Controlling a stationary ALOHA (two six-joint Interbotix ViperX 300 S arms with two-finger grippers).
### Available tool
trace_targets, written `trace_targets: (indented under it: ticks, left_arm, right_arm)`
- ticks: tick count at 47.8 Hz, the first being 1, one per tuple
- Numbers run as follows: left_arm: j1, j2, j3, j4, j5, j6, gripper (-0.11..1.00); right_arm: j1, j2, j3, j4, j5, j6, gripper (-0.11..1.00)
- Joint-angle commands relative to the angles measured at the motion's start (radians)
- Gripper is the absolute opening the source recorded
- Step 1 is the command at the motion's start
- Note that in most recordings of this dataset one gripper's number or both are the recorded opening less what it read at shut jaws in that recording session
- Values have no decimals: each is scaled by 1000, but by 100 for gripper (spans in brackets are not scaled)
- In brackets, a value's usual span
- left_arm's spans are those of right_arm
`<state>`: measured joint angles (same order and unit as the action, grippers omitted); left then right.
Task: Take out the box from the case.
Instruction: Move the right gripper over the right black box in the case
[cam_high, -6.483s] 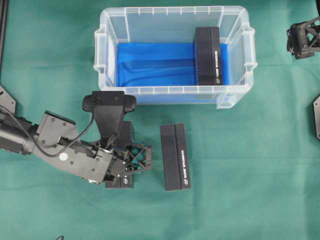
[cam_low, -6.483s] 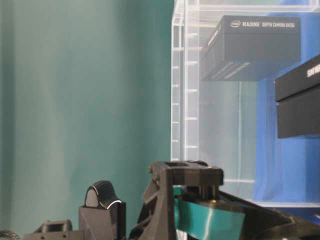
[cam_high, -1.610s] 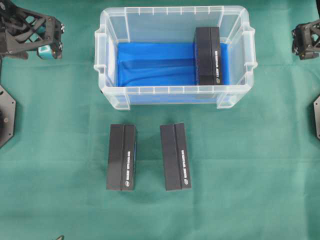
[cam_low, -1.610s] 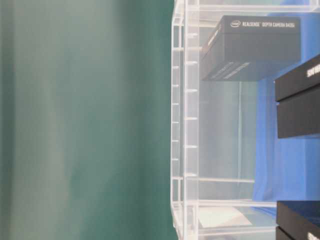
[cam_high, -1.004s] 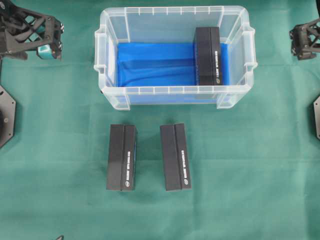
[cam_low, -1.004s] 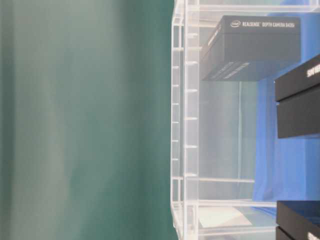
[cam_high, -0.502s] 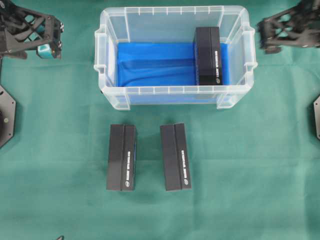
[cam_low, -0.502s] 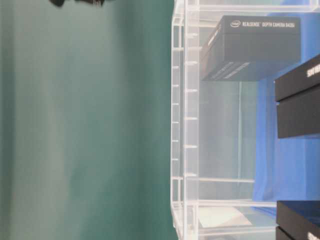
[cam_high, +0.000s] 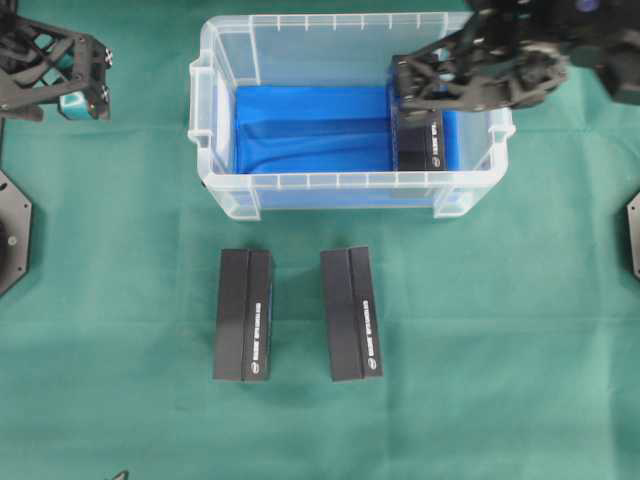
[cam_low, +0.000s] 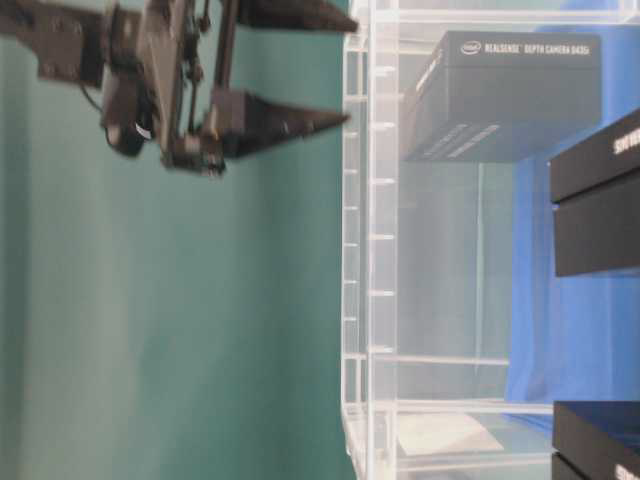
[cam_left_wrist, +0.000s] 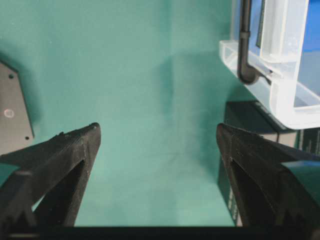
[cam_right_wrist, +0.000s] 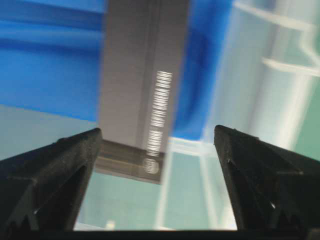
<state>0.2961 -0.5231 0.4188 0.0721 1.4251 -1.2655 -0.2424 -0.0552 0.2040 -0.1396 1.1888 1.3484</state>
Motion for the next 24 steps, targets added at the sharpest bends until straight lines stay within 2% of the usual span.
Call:
trace_targets:
  ticks: [1, 12, 24]
  left_arm:
    - [5, -11, -11, -2, -2, 3, 97]
    - [3, -11, -11, -6, -2, 26, 97]
    - [5, -11, -11, -6, -3, 28, 97]
  right_arm:
    - [9, 8, -46, -3, -5, 9, 90]
    - [9, 18, -55, -15, -6, 37, 90]
    - [11, 20, -54, -15, -5, 37, 90]
